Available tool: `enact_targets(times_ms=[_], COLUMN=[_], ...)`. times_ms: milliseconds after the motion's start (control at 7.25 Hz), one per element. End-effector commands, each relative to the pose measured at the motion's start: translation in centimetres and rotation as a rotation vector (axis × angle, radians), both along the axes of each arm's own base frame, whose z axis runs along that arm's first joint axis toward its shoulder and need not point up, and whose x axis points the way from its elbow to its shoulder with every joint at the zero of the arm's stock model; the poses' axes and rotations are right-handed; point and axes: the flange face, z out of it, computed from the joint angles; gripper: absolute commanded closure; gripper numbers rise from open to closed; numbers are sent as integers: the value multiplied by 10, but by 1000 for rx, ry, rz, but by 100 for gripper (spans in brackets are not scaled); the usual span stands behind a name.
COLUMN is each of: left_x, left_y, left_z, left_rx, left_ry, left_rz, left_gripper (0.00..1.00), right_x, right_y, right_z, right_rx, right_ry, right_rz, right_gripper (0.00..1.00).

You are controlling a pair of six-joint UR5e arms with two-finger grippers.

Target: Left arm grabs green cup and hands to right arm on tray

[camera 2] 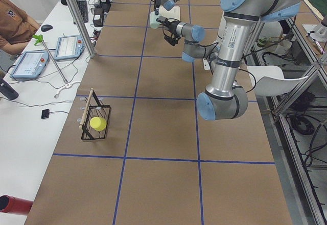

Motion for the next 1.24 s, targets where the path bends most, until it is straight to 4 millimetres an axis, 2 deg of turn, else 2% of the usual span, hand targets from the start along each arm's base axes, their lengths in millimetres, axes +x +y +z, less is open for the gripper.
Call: enact_targets(times_ms=[0,138,414,690,828,966,1103], left_x=[2,6,5,16,26,28,21], left_y=[0,4,-2,-14,-18,-21,-31], left_z=[-3,-13,-10,-2,4,6,10], left_rx=[41,161,267,367,432,489,502], left_ry=[-46,-133,-258,-506,-681,-782,-816], left_rz=[-1,0,-47,12,21,11,-9], left_gripper=[0,0,0,0,0,0,0], right_x=[46,69,110,162,187,192,207], right_y=[-43,-64,-92,-104,-108,-110,-115], right_z=[19,27,63,137,160,169,184], right_rx=[-60,-36,-15,0,-24,-47,-66], right_ry=[90,169,325,425,452,470,506], right_rz=[87,115,117,141,169,176,197], right_gripper=[100,100,100,100,100,100,100])
